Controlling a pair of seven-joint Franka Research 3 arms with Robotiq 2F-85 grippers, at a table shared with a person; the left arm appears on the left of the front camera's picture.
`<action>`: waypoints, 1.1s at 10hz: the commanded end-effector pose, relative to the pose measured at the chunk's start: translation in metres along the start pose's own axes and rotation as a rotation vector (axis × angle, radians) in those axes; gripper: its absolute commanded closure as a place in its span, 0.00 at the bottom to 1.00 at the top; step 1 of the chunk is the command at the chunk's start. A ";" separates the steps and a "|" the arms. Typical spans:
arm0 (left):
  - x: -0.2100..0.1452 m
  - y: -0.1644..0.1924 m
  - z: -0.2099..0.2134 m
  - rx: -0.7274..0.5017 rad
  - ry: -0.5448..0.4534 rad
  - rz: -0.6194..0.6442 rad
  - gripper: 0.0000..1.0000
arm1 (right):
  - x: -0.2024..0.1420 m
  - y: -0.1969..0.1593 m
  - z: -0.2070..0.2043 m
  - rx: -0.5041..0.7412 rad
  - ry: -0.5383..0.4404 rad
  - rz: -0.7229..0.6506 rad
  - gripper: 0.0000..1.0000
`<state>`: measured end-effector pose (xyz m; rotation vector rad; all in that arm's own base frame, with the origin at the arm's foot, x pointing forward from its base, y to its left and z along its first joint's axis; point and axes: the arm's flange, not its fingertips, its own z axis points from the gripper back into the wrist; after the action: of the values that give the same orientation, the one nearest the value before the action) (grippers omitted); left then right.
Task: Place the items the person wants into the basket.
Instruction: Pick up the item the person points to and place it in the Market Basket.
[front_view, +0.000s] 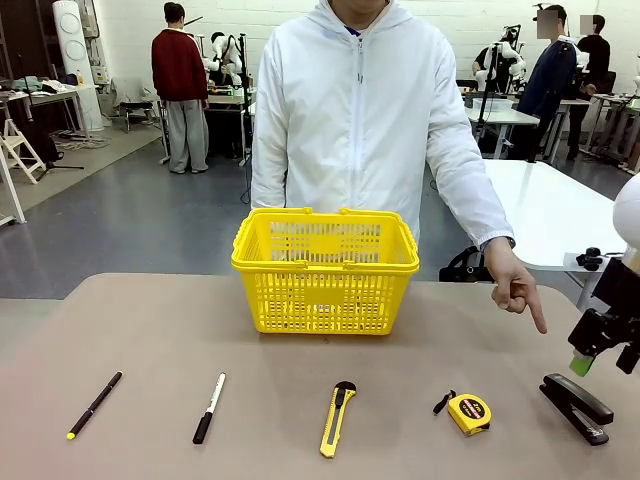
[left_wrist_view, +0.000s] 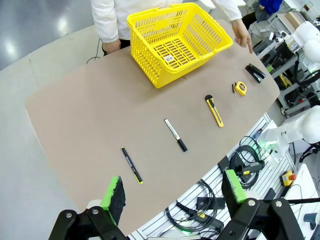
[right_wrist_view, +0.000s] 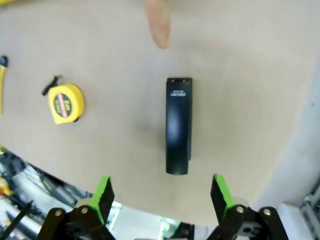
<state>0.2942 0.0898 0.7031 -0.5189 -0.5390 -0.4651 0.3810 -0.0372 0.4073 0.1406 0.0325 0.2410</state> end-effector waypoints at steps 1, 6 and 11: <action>-0.001 0.000 0.001 -0.013 -0.006 -0.014 0.00 | 0.002 -0.002 0.009 -0.009 -0.009 -0.020 0.00; -0.001 0.000 0.001 -0.013 -0.006 -0.014 0.00 | 0.006 -0.004 -0.015 -0.036 0.051 0.037 0.00; -0.001 0.000 0.001 -0.013 -0.006 -0.014 0.00 | 0.028 -0.008 -0.074 -0.098 0.090 0.061 0.00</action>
<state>0.2942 0.0897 0.7031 -0.5187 -0.5389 -0.4651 0.4032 -0.0299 0.3385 0.0658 0.1099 0.2964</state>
